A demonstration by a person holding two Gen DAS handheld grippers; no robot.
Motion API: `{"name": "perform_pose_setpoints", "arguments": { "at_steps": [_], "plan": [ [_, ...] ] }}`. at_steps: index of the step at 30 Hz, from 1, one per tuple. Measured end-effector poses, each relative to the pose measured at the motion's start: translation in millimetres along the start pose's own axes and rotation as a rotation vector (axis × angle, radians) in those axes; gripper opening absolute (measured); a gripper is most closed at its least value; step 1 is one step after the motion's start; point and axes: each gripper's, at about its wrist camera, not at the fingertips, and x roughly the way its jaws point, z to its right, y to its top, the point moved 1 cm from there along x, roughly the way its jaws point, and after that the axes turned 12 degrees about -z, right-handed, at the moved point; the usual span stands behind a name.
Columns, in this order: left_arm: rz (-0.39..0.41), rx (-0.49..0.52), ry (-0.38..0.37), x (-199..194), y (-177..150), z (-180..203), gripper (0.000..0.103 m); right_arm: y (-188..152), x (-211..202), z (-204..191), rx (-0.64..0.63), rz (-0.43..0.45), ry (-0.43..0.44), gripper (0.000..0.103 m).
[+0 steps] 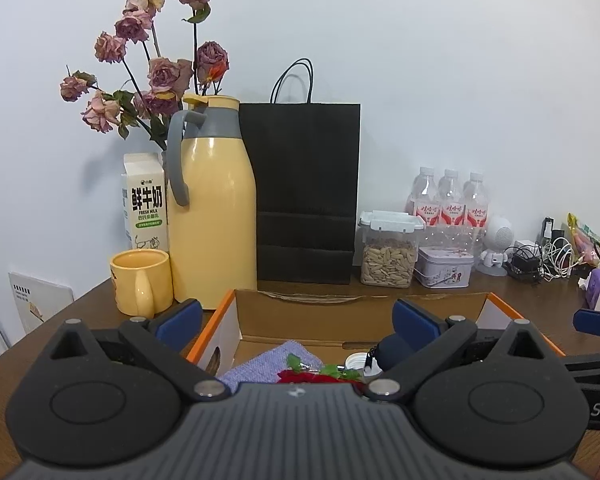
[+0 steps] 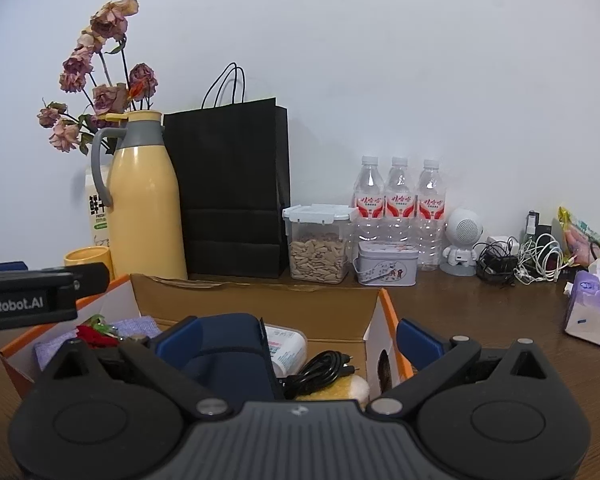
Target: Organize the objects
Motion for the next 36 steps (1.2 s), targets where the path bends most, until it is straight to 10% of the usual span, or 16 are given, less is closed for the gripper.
{"name": "perform_pose_setpoints", "arguments": {
  "at_steps": [36],
  "plan": [
    [-0.252,0.051,0.005,-131,-56,-38,0.103,-48,-136,-14,0.032,-0.172,0.017,0.103]
  ]
}}
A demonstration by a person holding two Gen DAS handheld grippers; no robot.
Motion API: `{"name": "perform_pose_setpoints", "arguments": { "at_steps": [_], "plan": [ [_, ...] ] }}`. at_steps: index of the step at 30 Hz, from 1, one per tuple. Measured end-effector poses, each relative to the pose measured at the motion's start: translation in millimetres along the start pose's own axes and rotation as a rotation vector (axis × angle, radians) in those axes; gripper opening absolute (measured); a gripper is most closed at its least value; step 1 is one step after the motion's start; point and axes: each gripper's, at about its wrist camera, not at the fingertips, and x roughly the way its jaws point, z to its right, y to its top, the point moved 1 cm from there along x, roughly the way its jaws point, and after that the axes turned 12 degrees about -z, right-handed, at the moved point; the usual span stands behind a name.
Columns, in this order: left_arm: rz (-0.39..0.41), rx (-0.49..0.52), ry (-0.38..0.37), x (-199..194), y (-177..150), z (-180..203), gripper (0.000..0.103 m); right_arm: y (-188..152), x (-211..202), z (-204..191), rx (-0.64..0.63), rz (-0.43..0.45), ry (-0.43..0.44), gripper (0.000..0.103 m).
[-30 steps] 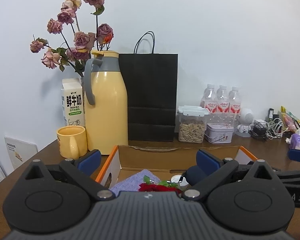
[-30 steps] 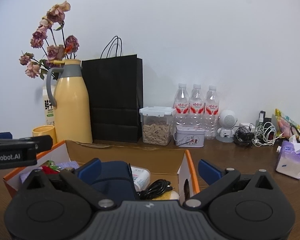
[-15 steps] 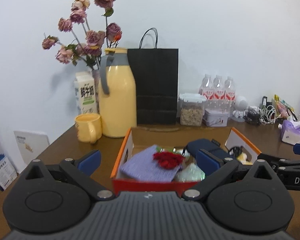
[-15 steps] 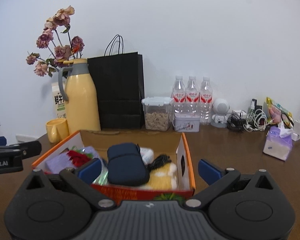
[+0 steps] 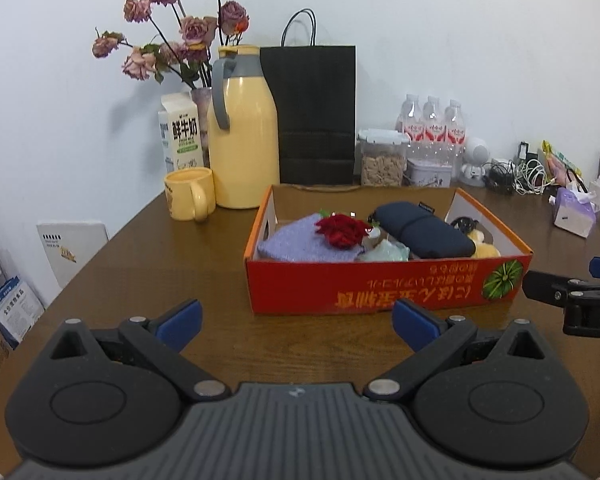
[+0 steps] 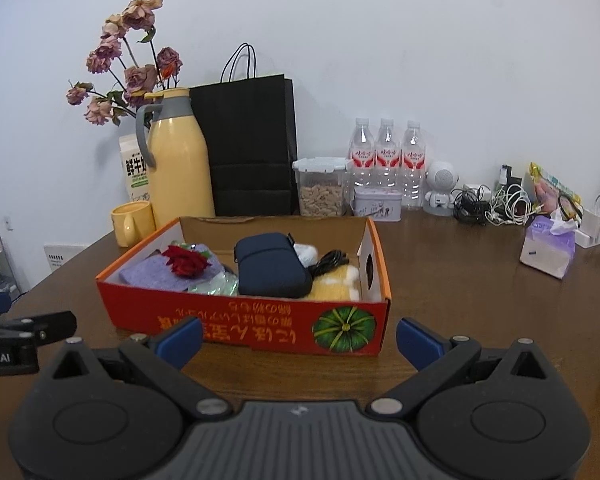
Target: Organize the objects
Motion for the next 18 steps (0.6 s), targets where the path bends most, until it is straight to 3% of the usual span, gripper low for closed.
{"name": "perform_pose_setpoints", "arguments": {
  "at_steps": [18],
  "plan": [
    [-0.01,-0.009,-0.005,-3.8,-5.3,1.9,0.103,-6.1,-4.5,-0.7,-0.003,-0.01,0.008,0.103]
  ]
}}
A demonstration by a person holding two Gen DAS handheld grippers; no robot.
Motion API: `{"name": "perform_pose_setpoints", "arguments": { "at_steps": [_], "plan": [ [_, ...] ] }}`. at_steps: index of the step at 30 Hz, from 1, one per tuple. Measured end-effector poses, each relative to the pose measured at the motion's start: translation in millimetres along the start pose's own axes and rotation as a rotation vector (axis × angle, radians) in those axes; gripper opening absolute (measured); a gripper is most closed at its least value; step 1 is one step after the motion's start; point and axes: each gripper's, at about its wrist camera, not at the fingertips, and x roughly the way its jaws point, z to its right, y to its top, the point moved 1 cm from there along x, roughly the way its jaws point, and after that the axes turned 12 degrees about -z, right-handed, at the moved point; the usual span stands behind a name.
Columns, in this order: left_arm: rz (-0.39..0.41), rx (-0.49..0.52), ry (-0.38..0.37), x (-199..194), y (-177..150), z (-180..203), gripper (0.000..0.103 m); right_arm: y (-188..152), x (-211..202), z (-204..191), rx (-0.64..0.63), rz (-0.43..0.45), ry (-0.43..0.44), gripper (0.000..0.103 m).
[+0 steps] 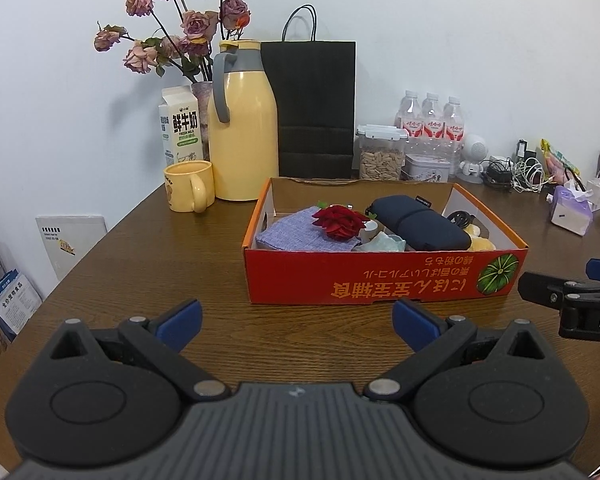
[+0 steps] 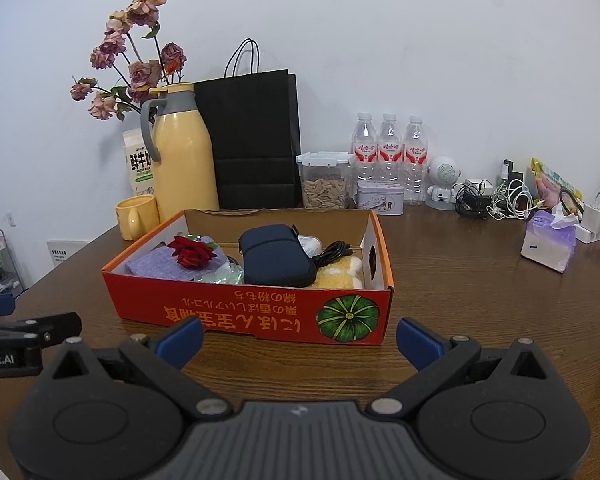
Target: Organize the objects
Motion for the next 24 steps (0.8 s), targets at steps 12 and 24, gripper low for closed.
{"name": "perform_pose_setpoints", "arguments": {
  "at_steps": [12,24],
  "plan": [
    [-0.001,0.0,-0.001,-0.3,-0.6,-0.5,0.103,0.1,0.1,-0.3,0.001,0.0,0.0,0.103],
    [-0.001,0.001,-0.004,0.2,-2.3,0.1,0.103,0.3,0.3,-0.7,0.0,-0.001,-0.001,0.103]
  ]
}}
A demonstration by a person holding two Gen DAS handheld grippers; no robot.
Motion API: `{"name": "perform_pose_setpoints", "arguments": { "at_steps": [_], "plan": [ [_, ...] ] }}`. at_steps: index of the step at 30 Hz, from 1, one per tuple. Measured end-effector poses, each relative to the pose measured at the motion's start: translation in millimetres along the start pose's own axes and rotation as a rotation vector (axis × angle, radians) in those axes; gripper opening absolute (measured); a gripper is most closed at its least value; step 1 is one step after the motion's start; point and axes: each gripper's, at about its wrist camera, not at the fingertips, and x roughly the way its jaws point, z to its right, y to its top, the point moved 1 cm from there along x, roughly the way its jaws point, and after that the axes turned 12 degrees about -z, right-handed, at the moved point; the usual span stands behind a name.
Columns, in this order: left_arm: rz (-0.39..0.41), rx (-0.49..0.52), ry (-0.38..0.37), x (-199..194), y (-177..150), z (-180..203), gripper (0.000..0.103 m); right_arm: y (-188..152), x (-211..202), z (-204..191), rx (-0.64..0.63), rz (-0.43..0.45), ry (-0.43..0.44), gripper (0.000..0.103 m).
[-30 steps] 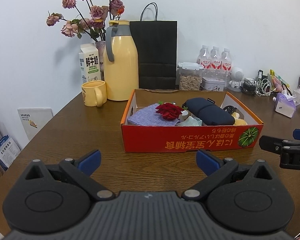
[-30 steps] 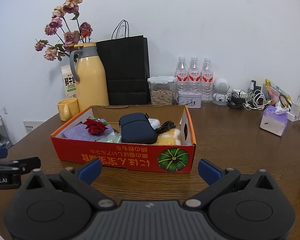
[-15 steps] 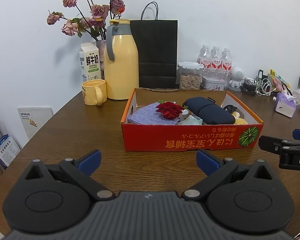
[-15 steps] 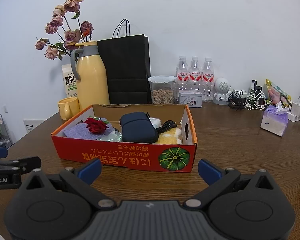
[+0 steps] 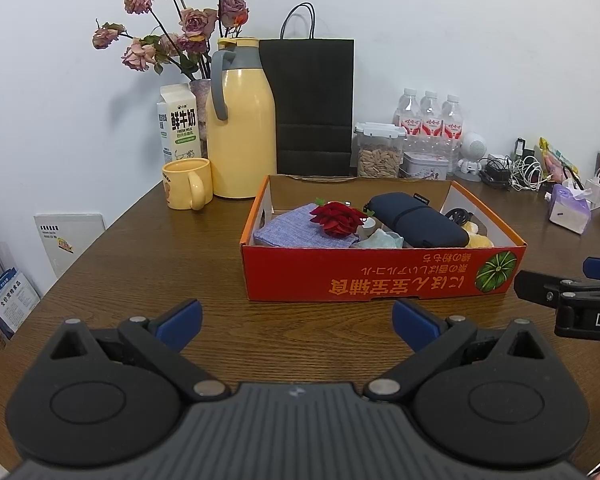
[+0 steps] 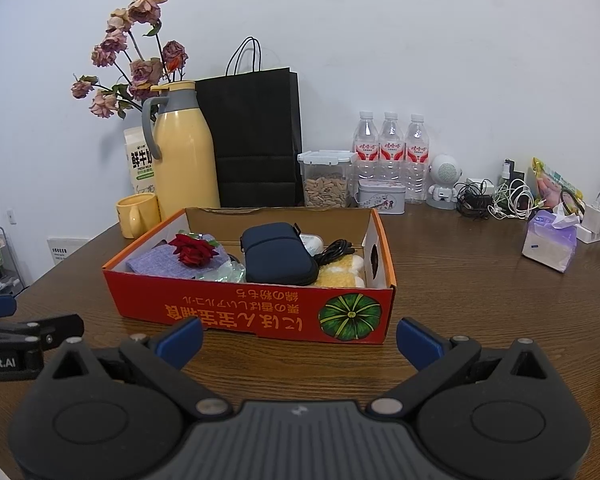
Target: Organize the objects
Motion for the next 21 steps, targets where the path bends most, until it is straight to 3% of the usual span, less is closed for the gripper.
{"name": "perform_pose_setpoints", "arguments": {
  "at_steps": [21],
  "plan": [
    [-0.011,-0.002,-0.002,0.8,-1.0,-0.6,0.103,-1.3,-0.2,-1.9,-0.002,-0.002,-0.001,0.103]
  ]
}}
